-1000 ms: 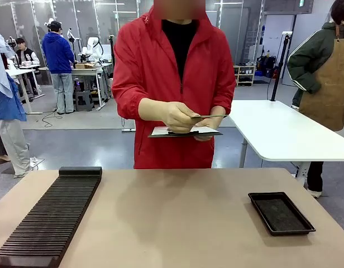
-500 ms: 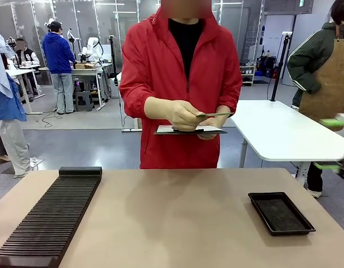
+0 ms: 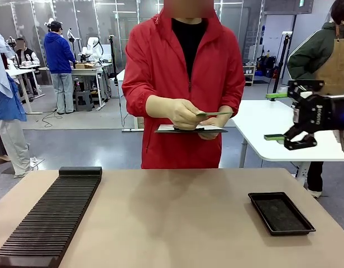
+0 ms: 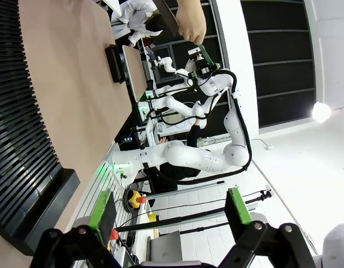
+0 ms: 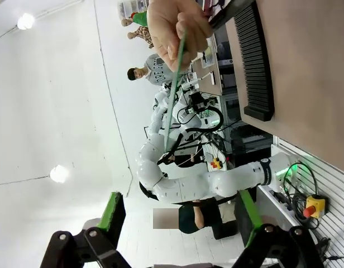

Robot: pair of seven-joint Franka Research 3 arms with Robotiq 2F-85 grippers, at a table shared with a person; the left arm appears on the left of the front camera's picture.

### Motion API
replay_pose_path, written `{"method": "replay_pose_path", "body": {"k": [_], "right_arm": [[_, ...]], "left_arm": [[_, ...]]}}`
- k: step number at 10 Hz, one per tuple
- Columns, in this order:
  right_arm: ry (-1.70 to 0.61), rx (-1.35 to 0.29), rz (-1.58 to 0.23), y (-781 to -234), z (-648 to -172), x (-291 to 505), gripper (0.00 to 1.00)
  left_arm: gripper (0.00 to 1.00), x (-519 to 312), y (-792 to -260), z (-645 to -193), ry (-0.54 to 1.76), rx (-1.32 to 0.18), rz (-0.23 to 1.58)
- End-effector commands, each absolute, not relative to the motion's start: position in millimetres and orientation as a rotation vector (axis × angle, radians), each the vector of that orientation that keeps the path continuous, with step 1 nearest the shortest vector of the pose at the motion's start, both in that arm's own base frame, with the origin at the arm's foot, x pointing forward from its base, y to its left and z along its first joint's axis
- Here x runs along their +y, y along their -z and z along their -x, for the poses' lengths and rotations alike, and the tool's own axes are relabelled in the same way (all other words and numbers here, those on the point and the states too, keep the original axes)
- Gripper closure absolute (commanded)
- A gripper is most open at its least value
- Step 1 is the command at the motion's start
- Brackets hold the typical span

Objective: Inspect the PCB.
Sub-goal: Pick up the Blank PCB that the human is holding.

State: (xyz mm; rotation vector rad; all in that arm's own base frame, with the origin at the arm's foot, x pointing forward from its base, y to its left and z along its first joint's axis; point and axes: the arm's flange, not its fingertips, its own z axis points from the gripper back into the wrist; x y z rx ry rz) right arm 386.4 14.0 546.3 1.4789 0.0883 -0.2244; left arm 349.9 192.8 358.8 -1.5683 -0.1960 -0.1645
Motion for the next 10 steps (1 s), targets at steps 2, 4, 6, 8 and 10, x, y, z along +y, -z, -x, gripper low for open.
{"method": "replay_pose_path", "body": {"k": [2, 4, 6, 8, 10], "right_arm": [[0.268, 0.161, -1.481, -550.0, -409.5, 44.1, 0.0], [0.29, 0.183, -1.502, -544.1, -417.3, 66.2, 0.0], [0.267, 0.197, -1.516, -542.8, -423.3, 83.3, 0.0], [0.274, 0.215, -1.525, -538.8, -428.5, 99.5, 0.0], [0.276, 0.224, -1.53, -536.7, -429.3, 106.6, 0.0]], "left_arm": [[0.0, 193.7, -358.2, -348.7, 0.162, -0.194, 1.553], [0.0, 193.7, -358.2, -348.7, 0.162, -0.194, 1.553], [0.0, 193.7, -358.2, -348.7, 0.162, -0.194, 1.553], [0.0, 193.7, -358.2, -348.7, 0.162, -0.194, 1.553], [0.0, 193.7, -358.2, -348.7, 0.162, -0.194, 1.553]]}}
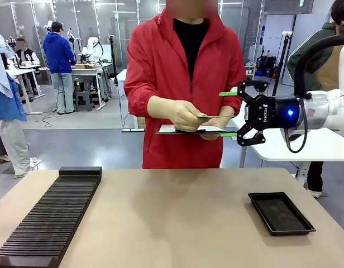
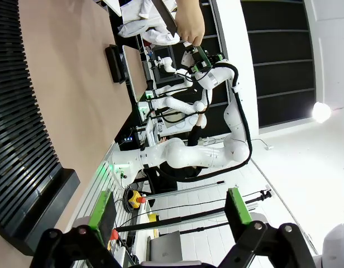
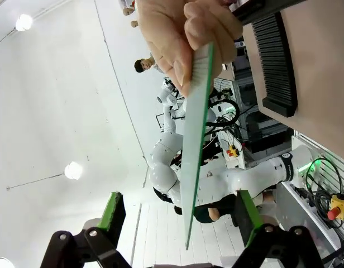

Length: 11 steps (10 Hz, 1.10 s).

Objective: Inspect the PCB.
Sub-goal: Pick up the Blank PCB that the human is holding.

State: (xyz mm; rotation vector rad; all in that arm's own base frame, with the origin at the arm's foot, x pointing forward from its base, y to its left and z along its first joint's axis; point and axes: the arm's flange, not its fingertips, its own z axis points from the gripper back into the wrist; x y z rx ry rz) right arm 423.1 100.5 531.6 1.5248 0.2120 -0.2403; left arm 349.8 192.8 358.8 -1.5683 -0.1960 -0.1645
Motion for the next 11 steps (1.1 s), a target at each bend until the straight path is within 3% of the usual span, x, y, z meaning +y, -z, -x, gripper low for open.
{"method": "replay_pose_path", "body": {"k": [1, 3, 11], "right_arm": [[0.275, 0.229, -1.532, -534.6, -430.0, 109.9, 0.0], [0.279, 0.236, -1.523, -532.2, -431.1, 114.6, 0.11], [0.275, 0.253, -1.52, -527.8, -434.0, 121.3, 0.9]], "left_arm": [[0.0, 193.7, -358.2, -348.7, 0.162, -0.194, 1.553], [0.0, 193.7, -358.2, -348.7, 0.162, -0.194, 1.553], [0.0, 193.7, -358.2, -348.7, 0.162, -0.194, 1.553]]}}
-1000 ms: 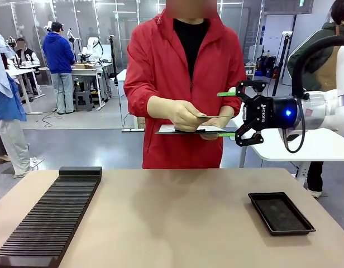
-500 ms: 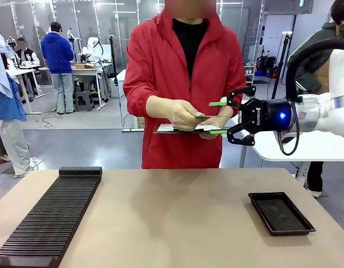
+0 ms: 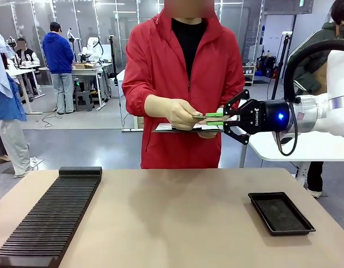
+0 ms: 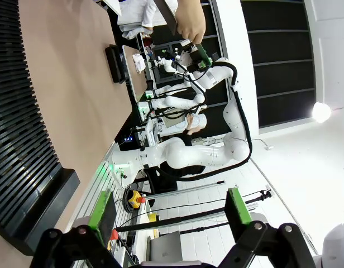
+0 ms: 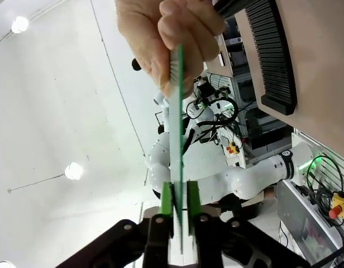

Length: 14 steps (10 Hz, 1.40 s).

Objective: Inspect the PCB.
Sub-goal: Pick up the Blank PCB that the human is holding, then place the Blank PCB in the ESD tray.

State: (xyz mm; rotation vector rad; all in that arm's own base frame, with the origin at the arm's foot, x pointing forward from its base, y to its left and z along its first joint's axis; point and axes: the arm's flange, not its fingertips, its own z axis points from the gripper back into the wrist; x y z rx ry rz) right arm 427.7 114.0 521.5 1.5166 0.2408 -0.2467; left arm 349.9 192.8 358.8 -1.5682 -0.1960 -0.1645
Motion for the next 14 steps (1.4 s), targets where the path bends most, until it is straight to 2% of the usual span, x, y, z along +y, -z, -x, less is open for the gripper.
{"method": "replay_pose_path", "body": {"k": [1, 14], "right_arm": [[0.274, 0.252, -1.522, -528.5, -433.7, 121.2, 1.0], [0.247, 0.241, -1.517, -521.6, -427.9, 114.3, 1.0]], "left_arm": [[0.0, 193.7, -358.2, -348.7, 0.162, -0.194, 1.553], [0.0, 193.7, -358.2, -348.7, 0.162, -0.194, 1.553]]}}
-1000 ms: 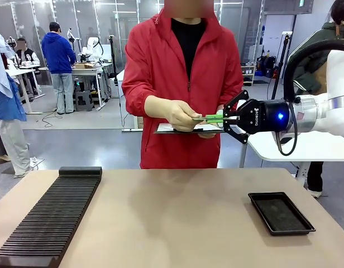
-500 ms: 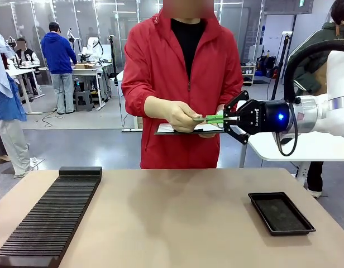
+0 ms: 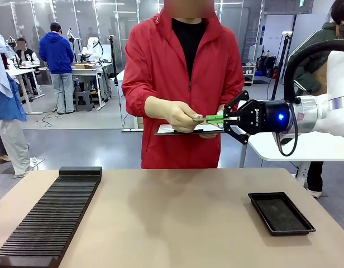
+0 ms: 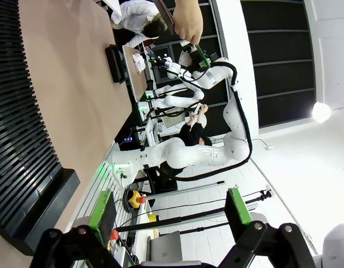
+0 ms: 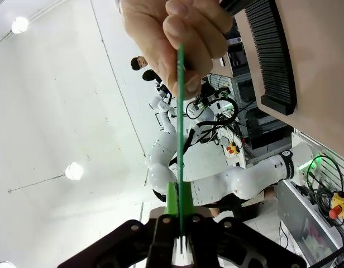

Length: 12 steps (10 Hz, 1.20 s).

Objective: Inspect the PCB.
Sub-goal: Place the Blank PCB in the ESD tray.

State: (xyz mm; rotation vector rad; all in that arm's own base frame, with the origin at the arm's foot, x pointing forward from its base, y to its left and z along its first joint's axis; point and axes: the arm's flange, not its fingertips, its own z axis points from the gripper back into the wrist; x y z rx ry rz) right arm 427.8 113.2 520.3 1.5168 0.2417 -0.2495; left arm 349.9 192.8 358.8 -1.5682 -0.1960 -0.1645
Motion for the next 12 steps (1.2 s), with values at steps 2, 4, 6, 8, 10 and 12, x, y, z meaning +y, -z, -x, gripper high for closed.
{"method": "replay_pose_path", "body": {"k": [2, 4, 6, 8, 10, 12], "right_arm": [[0.247, 0.241, -1.517, -521.6, -427.9, 114.3, 1.0], [0.247, 0.241, -1.517, -521.6, -427.9, 114.3, 1.0], [0.247, 0.241, -1.517, -521.6, -427.9, 114.3, 1.0], [0.247, 0.241, -1.517, -521.6, -427.9, 114.3, 1.0], [0.247, 0.241, -1.517, -521.6, -427.9, 114.3, 1.0], [0.247, 0.241, -1.517, -521.6, -427.9, 114.3, 1.0]], "left_arm": [[0.0, 193.7, -358.2, -348.7, 0.162, -0.194, 1.553], [0.0, 193.7, -358.2, -348.7, 0.162, -0.194, 1.553], [0.0, 193.7, -358.2, -348.7, 0.162, -0.194, 1.553], [0.0, 193.7, -358.2, -348.7, 0.162, -0.194, 1.553], [0.0, 193.7, -358.2, -348.7, 0.162, -0.194, 1.553], [0.0, 193.7, -358.2, -348.7, 0.162, -0.194, 1.553]]}}
